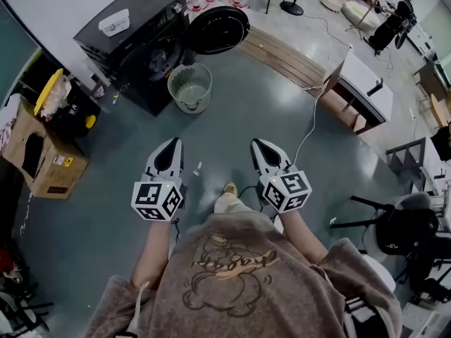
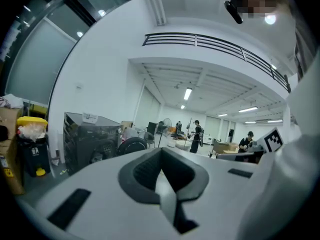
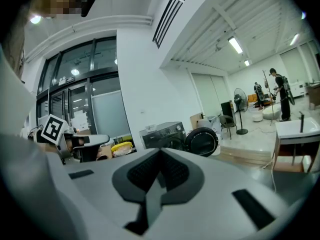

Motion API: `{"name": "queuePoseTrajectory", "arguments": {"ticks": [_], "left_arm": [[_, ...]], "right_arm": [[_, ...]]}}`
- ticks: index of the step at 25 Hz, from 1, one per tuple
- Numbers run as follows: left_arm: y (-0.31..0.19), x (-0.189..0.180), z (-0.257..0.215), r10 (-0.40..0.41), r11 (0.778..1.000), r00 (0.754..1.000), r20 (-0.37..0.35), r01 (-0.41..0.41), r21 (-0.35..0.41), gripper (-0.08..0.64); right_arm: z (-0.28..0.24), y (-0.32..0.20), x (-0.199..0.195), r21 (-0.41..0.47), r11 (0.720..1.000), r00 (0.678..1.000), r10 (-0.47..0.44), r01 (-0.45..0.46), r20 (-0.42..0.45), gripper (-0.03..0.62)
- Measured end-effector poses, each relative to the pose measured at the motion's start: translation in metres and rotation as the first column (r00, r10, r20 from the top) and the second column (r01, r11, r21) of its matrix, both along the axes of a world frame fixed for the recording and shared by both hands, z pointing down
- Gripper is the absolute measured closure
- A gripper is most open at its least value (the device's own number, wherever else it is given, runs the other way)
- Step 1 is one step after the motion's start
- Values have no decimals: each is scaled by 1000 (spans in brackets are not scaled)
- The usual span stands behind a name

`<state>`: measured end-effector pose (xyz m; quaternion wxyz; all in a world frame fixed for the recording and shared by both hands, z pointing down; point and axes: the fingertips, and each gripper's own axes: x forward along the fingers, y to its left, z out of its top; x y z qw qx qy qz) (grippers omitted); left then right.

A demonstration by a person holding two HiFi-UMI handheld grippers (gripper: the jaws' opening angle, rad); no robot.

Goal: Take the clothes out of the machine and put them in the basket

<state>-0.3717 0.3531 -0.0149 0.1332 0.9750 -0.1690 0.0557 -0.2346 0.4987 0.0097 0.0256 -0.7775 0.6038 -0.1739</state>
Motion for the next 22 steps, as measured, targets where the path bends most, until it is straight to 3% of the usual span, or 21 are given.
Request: {"name": "queuePoseTrajectory", "arguments": {"ticks": [8, 22], "left_arm": [[-49, 87, -4, -56, 998, 998, -10, 56, 18, 554], [-125, 172, 2, -73, 996, 997, -19, 74, 45, 554]], "right_arm": [[-1, -48, 95, 11, 999, 999, -39, 39, -6, 597], [15, -118, 170, 25, 997, 997, -76, 75, 10, 597]]}}
